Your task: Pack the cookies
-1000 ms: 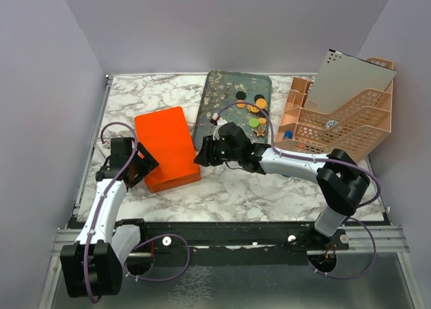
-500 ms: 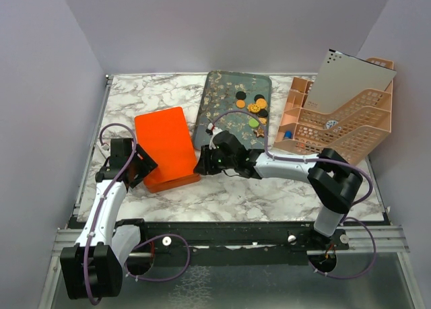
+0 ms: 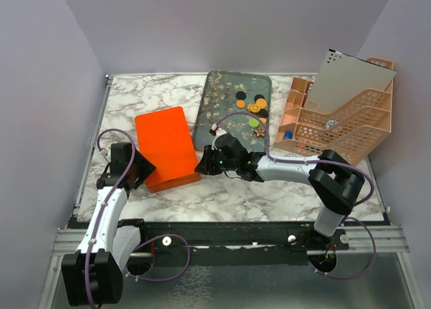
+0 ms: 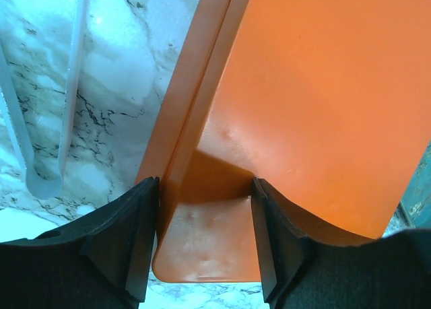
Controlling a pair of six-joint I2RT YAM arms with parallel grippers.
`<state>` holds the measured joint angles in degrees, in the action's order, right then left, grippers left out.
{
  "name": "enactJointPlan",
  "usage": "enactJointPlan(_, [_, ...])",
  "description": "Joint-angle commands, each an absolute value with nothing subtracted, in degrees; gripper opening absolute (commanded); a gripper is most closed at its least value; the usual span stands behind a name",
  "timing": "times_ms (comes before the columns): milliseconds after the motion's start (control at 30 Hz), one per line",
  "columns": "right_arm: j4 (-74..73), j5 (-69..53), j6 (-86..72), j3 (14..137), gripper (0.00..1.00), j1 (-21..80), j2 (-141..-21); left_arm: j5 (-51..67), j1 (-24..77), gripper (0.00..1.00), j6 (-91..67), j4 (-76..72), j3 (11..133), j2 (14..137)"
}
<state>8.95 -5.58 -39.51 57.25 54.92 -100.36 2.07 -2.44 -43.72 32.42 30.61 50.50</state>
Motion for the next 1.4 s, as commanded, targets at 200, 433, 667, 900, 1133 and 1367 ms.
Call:
enactJointPlan(200, [-3.2, 5.3, -37.8, 51.2, 0.21, 56.2, -100.2, 9.7, 4.8, 0.57, -49.0, 30.6, 27.5, 49.0])
enactJointPlan(433, [-0.7, 1.9, -37.9, 51.0, 0.24, 56.2, -95.0, 1.8, 4.8, 0.77, -44.5, 34.0, 33.0, 47.8])
enactJointPlan(667, [1.5, 2.6, -36.6, 53.1, 0.38, 56.2, -90.7, -10.5, 4.7, 0.88, -39.7, 33.1, 41.1, 52.7])
enactJointPlan(900, [2.5, 6.1, -33.6, 55.6, 0.48, 56.1, -88.7, -16.5, 2.4, 0.87, -36.9, 26.3, 49.8, 64.3])
enactJointPlan(1133, [3.6, 7.4, -32.3, 57.3, 0.50, 56.1, -90.1, -9.3, -3.5, 0.86, -35.0, 23.8, 59.5, 80.6])
enactJointPlan(1367, [3.1, 9.6, -30.2, 60.5, 0.51, 55.9, -92.4, -6.5, -3.7, 0.77, -34.8, 24.0, 64.0, 88.3])
